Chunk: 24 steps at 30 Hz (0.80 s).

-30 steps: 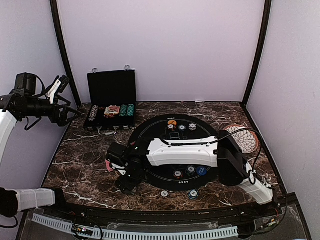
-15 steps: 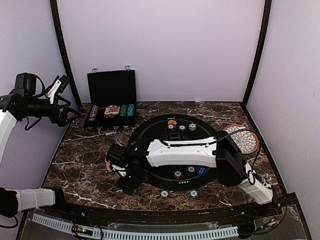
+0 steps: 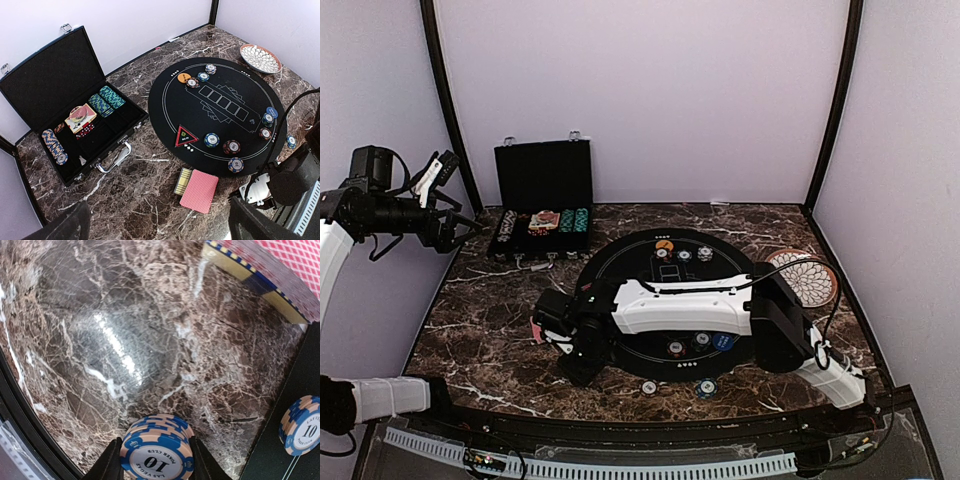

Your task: Distribute texas hold em gaming equipment

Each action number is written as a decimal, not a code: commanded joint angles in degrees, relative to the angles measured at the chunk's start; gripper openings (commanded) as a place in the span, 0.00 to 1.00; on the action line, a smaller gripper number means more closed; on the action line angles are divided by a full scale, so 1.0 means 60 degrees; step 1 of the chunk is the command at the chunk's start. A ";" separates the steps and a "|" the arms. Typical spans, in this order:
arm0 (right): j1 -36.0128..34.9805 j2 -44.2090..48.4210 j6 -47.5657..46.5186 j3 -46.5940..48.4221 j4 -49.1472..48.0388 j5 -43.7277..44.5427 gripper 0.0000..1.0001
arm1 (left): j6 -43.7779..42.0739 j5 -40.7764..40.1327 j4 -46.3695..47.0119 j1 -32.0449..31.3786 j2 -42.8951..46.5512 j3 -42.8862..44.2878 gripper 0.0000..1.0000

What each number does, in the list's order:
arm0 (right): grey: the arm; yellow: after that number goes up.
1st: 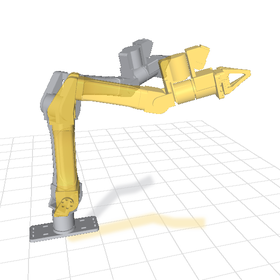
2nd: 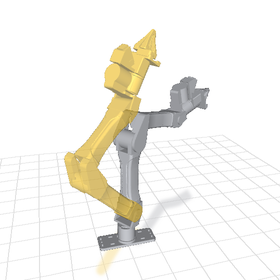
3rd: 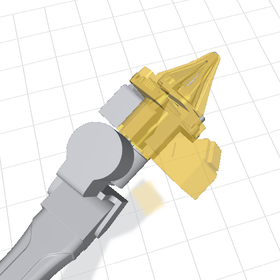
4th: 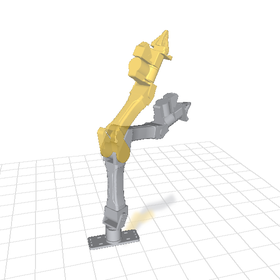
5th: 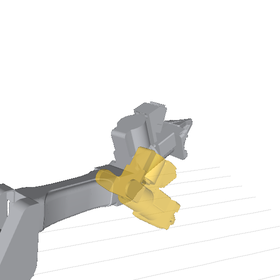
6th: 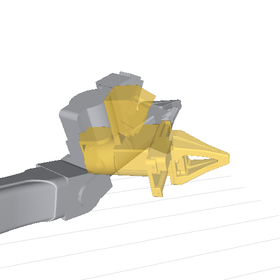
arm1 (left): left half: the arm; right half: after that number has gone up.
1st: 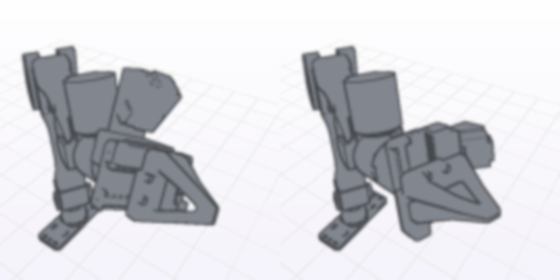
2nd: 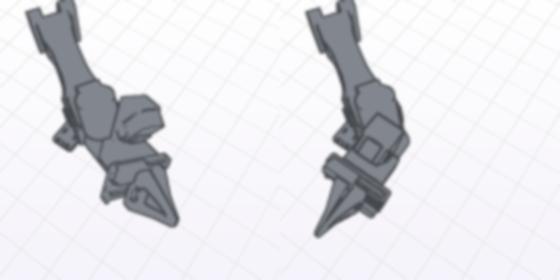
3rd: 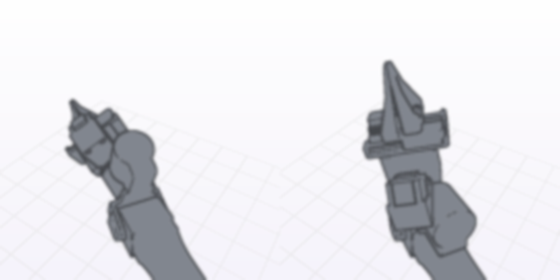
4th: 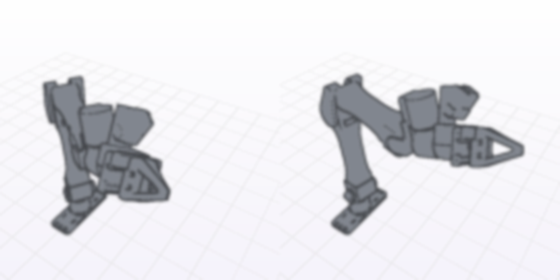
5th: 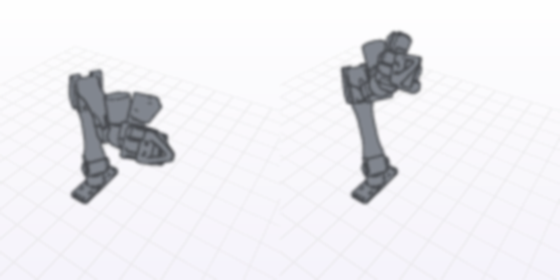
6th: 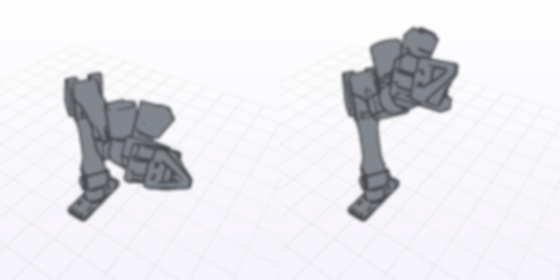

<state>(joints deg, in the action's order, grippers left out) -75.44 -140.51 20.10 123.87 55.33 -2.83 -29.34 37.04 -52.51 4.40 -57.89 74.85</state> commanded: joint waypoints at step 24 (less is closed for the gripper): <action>0.0051 0.1703 0.0269 0.0028 0.0692 0.1766 0.21 | 0.0016 0.0061 -0.0168 0.0052 0.0031 0.0048 0.99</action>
<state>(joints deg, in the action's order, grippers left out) -75.42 -136.25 20.45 124.29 58.63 4.34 -29.32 37.01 -52.49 4.40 -57.89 74.85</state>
